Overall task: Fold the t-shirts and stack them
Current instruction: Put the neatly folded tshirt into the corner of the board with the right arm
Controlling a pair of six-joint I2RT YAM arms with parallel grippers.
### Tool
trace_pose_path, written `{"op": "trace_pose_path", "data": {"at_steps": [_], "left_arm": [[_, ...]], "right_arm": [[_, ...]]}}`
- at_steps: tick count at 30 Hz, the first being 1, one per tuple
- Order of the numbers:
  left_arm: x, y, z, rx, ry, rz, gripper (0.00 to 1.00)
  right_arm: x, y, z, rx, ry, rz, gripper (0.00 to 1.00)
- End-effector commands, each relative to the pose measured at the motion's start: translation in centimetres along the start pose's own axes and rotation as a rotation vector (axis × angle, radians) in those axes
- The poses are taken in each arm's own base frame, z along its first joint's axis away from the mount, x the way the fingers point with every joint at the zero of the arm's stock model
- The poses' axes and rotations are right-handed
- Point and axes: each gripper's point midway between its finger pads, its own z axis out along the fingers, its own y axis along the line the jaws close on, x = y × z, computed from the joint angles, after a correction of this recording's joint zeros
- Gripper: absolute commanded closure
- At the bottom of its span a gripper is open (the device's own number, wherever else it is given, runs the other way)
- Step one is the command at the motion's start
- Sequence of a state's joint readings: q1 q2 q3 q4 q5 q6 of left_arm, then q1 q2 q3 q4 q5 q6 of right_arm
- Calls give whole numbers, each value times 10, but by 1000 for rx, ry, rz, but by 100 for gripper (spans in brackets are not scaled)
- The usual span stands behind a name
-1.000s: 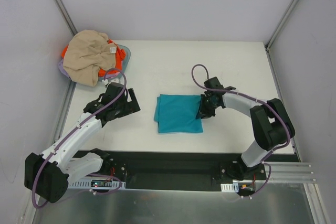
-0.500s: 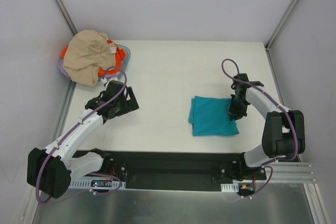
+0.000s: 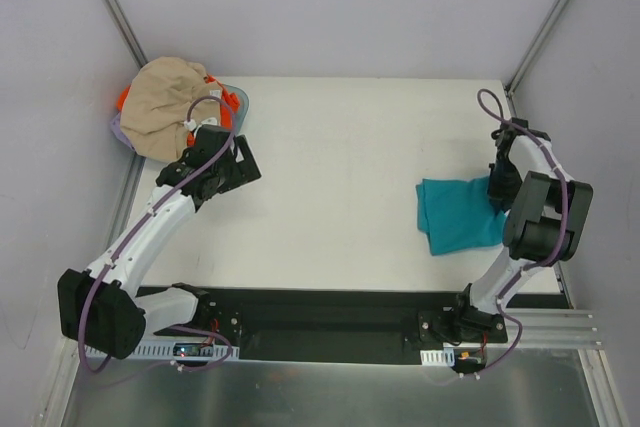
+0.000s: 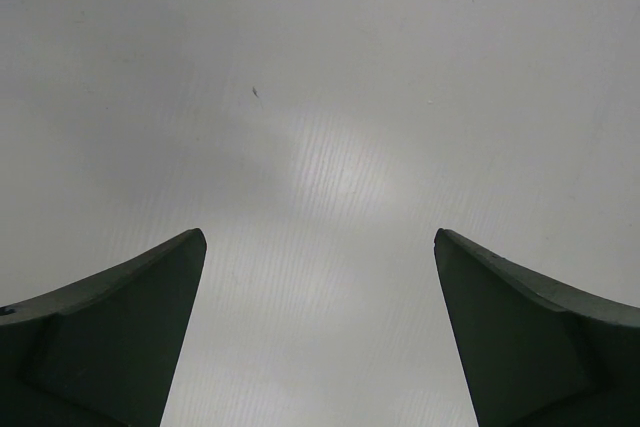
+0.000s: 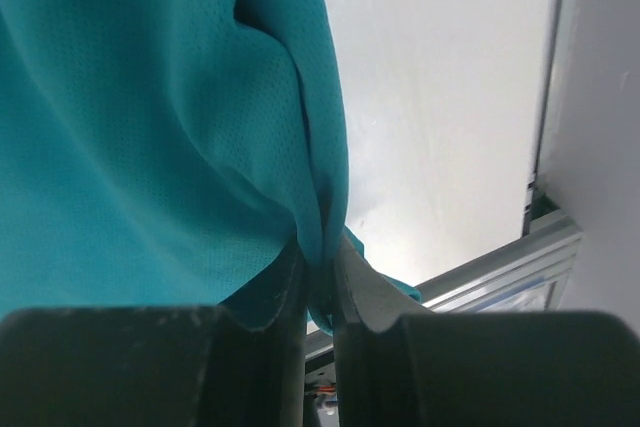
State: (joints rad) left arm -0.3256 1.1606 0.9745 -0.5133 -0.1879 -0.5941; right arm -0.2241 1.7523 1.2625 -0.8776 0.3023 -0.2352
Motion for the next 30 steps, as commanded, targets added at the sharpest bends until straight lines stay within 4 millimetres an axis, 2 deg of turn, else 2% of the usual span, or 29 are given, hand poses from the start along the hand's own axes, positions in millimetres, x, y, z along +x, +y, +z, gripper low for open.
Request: {"op": "trace_pose_path", "data": {"at_steps": [1,3,7,13,17,18,19,26,27,28,29,30], "left_arm": [[-22,1,-1,-14,-37,5,1],[-26,2,2,-24,-39,-1,1],[-29,3,5,-34,-35,-8,1],[-33,-1,5,-15,-30,-7,1],[-36,0,3,-15,-42,-9,1],[-36,0,2,-14,-45,-12,1],[-37,0,1,-11,-47,-15,1],[-36,-4,-7,21,-51,-45,1],[-35,-5,-7,29,-46,-51,1],[-34,-5,-9,34,-47,-56,1],[-32,-5,-11,40,-45,-64,1],[-29,-5,-11,42,-42,-77,1]], "right_arm": [[-29,-34,2,53,10,-76,86],[-44,-46,0,93,-16,-83,86],[-40,-72,7,154,40,-68,85],[-17,-82,6,164,113,-18,85],[-13,-85,7,174,128,-7,81],[-14,-85,6,181,129,-1,77],[-14,-86,6,182,129,2,59],[-31,-83,-19,162,37,83,24],[-36,-77,-30,147,-7,83,20],[-38,-73,-36,135,-36,83,7],[-44,-67,-42,125,-79,82,2],[-48,-55,-59,99,-147,64,3]]}}
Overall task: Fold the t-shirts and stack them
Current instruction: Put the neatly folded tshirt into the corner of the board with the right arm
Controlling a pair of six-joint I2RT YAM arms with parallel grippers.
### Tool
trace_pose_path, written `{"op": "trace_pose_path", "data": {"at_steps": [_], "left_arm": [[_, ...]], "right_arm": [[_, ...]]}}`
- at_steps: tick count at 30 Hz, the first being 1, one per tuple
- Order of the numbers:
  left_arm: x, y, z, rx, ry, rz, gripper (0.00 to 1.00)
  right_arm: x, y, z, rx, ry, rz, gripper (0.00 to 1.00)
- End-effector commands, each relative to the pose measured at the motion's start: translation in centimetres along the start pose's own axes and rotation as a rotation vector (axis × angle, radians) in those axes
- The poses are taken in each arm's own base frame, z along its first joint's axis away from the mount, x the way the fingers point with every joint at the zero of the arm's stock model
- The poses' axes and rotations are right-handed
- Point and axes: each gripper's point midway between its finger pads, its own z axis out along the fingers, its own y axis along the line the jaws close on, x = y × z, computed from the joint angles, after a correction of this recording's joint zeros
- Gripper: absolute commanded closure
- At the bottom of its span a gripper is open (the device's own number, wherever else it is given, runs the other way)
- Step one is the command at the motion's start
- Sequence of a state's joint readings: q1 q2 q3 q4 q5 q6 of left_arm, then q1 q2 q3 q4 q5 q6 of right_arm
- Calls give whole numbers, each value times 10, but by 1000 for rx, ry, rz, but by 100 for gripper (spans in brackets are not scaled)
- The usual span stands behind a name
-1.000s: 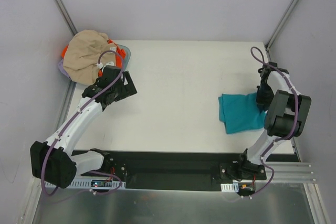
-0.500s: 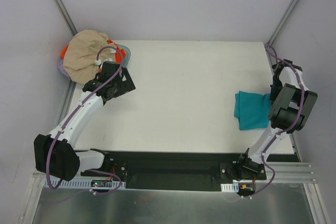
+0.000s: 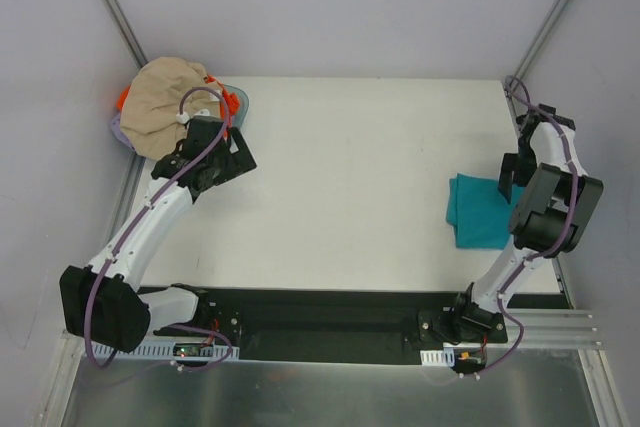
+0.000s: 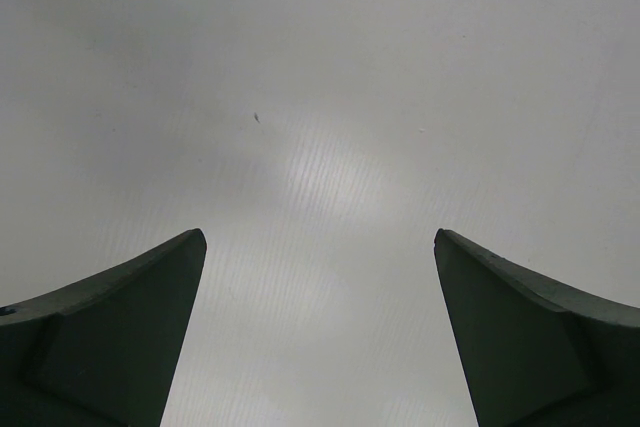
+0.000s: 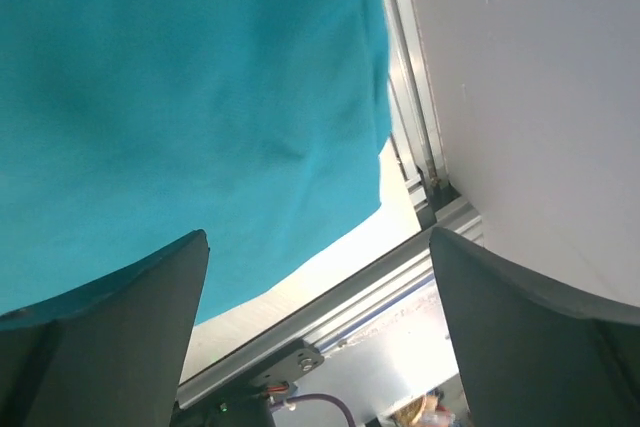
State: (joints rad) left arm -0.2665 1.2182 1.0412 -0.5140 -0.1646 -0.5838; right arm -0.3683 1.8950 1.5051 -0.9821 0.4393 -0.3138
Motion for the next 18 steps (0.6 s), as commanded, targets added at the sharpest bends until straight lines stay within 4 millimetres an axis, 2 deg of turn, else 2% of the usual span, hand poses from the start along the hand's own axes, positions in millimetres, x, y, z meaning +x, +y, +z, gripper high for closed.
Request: {"op": "trace_pose_path", "data": {"at_steps": [1,2,3,4,5,6,7,8,9,10,11,12,14,17,18], "left_arm": [[-4,-4,-19,58,-29,-51,1],[-1,-4,-21,60,-21,-56,1],[3,-2,-21,57,-14,-67,1],[7,-1,-23,60,-5,-71,1],[14,0,-25,63,19,-73,1],[18,1,-27,68,36,-79,1],[23,2,-28,71,50,-80,1],[31,5,-30,73,69,-81,1],[35,7,-31,69,75,-90,1],[43,11,-32,68,84,-95,1],[47,14,-32,68,89,-99,1],[51,15,-33,71,97,-106,1],[61,20,-33,71,110,-112,1],[76,24,-33,79,143,-118,1],[79,25,-33,82,147,-121,1]], "right_arm": [[-11,19,-68,-67,-223,13,3],[-15,24,-78,-79,-277,24,3],[-14,36,-100,-122,-359,15,3],[-7,45,-102,-146,-377,8,3],[-13,53,-112,-184,-446,49,3],[-7,65,-133,-270,-526,50,3],[-4,74,-141,-324,-564,66,3],[3,96,-141,-435,-583,80,3],[10,102,-161,-511,-660,86,3],[16,111,-169,-571,-691,86,3],[26,134,-167,-682,-703,69,3],[36,142,-186,-754,-769,47,3],[51,165,-188,-873,-787,8,3],[74,187,-202,-973,-824,-57,3],[90,198,-200,-1010,-809,-80,3]]}}
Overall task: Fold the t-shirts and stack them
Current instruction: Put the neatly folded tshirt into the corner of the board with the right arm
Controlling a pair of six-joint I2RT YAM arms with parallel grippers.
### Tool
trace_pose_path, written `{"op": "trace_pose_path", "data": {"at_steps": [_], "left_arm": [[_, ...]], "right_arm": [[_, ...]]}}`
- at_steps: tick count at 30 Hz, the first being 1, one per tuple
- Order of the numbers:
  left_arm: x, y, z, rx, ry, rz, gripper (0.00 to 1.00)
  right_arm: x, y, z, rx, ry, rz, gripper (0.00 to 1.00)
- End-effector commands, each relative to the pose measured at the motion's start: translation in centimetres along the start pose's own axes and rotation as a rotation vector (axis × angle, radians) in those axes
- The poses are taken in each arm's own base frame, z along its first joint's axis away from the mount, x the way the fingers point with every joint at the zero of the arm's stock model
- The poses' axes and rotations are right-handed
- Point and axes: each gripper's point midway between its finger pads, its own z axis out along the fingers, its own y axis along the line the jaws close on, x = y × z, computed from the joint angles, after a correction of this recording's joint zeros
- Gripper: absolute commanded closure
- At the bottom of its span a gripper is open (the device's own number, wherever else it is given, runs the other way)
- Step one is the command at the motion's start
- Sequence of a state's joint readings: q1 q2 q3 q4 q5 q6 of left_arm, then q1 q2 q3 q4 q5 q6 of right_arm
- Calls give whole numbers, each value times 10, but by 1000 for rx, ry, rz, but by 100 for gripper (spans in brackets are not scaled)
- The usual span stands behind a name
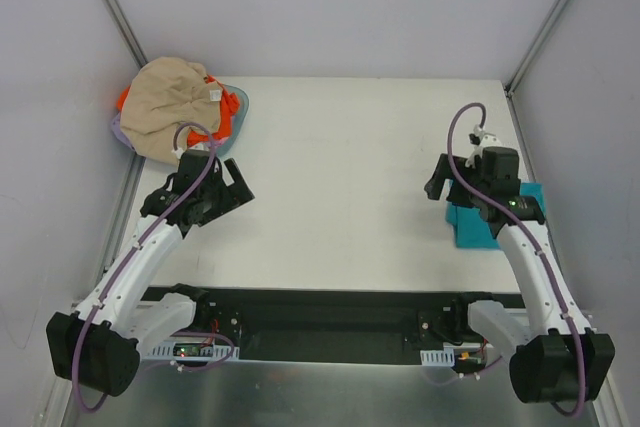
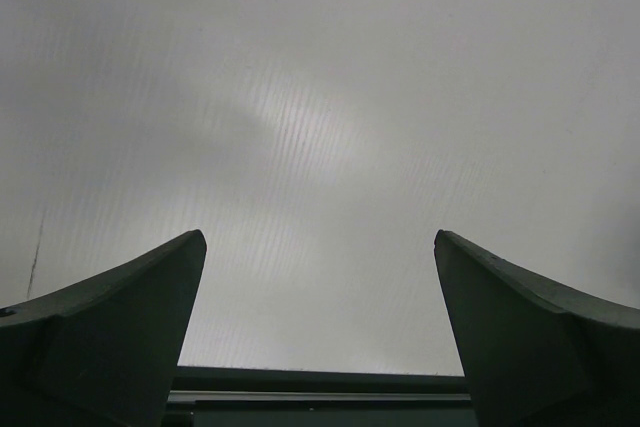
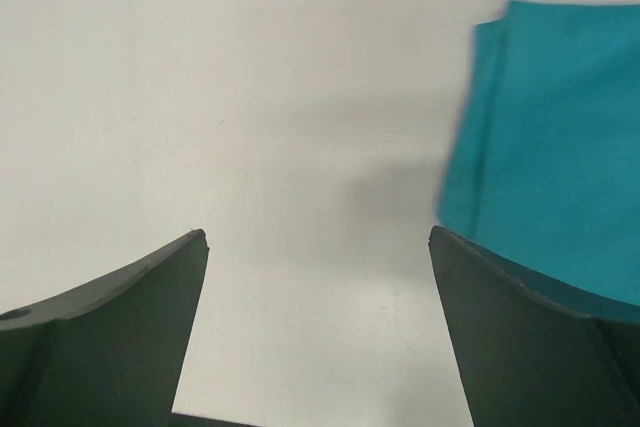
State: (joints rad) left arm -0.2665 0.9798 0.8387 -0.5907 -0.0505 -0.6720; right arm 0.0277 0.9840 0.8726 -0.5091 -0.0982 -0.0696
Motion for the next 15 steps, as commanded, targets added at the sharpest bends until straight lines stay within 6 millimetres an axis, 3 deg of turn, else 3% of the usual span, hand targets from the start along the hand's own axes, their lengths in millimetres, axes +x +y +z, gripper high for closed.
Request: {"op": "trace_pose_path", "data": {"at_steps": [1,4,6,12,15], "left_arm": [[21,8,-2,15,49,-41,1],[25,12,0,6,57,-46,1],[27,13,2,-1,65,-39,1],[26,17,0,-2,35,-41,1],[25,18,-4,17,3,-48,1]], "right_arm": [[8,65,-2,-289,-71,-3,3],[27,80,0,-372,-75,-49,3],[43,75,10,-358,-57,-51,3],[38,88,9,-426,-102,-59,3],[42,80,14,-388,-97,-50,3]]}}
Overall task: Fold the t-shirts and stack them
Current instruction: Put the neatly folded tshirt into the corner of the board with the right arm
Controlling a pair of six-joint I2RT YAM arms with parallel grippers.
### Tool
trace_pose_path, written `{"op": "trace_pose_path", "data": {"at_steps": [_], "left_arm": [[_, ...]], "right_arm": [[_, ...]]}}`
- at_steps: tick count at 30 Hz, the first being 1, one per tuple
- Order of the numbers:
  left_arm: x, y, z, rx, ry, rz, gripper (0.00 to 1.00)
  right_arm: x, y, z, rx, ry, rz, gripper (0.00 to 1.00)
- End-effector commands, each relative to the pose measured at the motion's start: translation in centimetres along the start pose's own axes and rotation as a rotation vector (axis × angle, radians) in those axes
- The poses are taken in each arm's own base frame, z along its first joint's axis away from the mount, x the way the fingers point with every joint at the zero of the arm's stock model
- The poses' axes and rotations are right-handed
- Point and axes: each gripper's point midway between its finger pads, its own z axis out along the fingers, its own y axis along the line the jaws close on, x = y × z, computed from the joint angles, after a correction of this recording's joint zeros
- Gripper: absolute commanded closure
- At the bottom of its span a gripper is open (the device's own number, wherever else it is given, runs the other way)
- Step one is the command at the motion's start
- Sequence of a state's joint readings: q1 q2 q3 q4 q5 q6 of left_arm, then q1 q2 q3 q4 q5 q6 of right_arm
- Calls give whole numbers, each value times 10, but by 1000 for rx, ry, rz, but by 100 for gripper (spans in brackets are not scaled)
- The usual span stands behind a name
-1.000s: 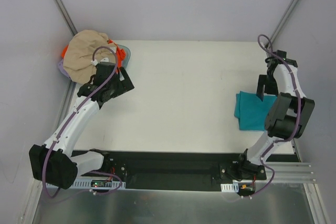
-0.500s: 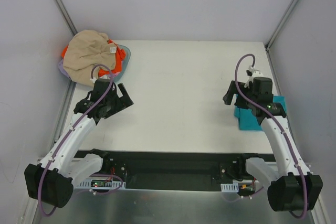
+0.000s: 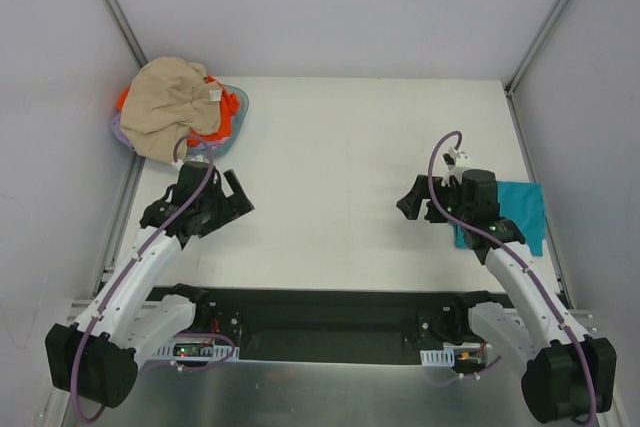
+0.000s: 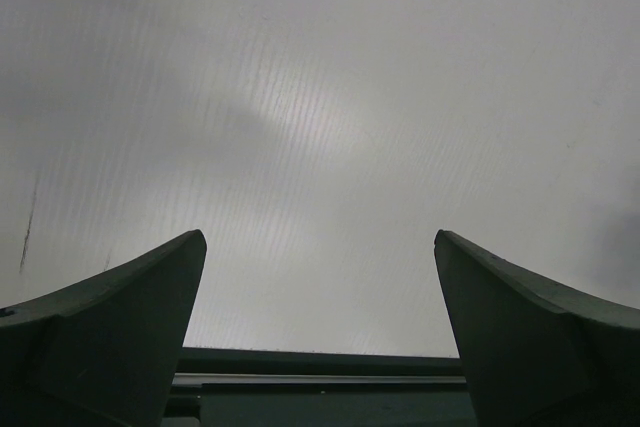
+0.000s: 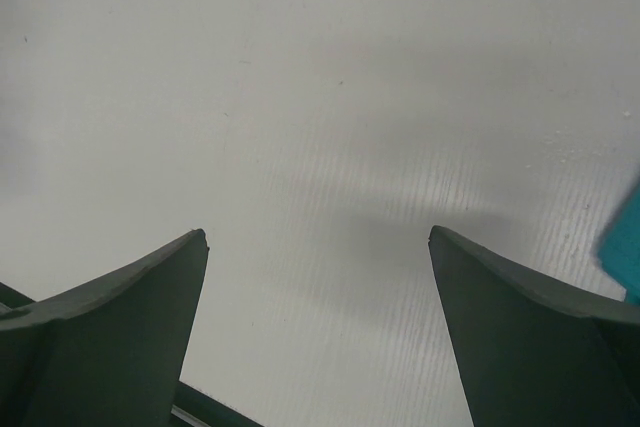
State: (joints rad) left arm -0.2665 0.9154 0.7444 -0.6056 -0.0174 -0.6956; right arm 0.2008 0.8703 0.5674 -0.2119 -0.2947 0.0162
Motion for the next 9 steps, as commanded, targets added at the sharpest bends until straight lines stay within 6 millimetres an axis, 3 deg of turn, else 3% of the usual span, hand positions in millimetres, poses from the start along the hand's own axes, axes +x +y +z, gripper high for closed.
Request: {"op": "trace_pose_path", "data": {"at_steps": [1,9], "left_arm": [[-3,3,-8,26,-61,-28,1],[-8,4,-8,17,-86,-35,1]], "right_arm": [[-20,7,1,-30,-98,-17,3],[-18,0,-2,6,-127,-24,3]]}}
